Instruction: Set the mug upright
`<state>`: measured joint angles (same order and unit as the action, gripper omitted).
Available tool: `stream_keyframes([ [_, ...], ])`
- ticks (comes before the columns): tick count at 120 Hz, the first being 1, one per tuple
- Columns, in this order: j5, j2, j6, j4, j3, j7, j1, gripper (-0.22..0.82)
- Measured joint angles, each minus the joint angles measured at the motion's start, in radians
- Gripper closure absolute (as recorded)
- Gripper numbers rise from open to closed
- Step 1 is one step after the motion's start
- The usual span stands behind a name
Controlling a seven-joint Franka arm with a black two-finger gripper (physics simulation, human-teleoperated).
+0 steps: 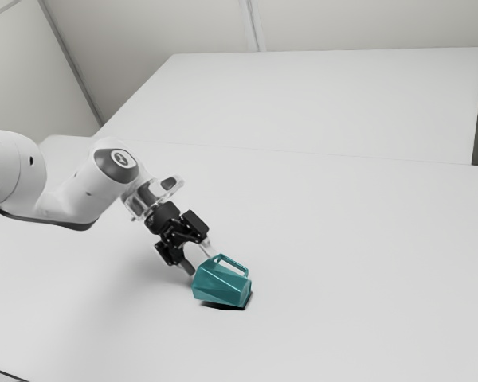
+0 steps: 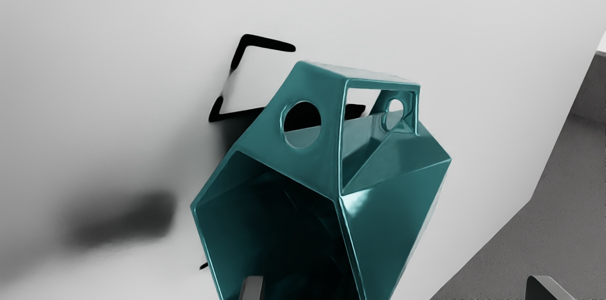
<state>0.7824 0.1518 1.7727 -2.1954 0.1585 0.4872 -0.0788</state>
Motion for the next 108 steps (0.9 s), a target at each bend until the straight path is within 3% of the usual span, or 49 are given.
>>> stream_keyframes([
  [90, 0.098, 0.009, 0.030, -0.043, -0.034, 0.076, -0.016, 0.00],
  [97, 0.103, 0.008, 0.032, -0.044, -0.039, 0.079, -0.017, 0.04],
  [108, 0.107, 0.006, 0.034, -0.043, -0.040, 0.083, -0.017, 0.20],
])
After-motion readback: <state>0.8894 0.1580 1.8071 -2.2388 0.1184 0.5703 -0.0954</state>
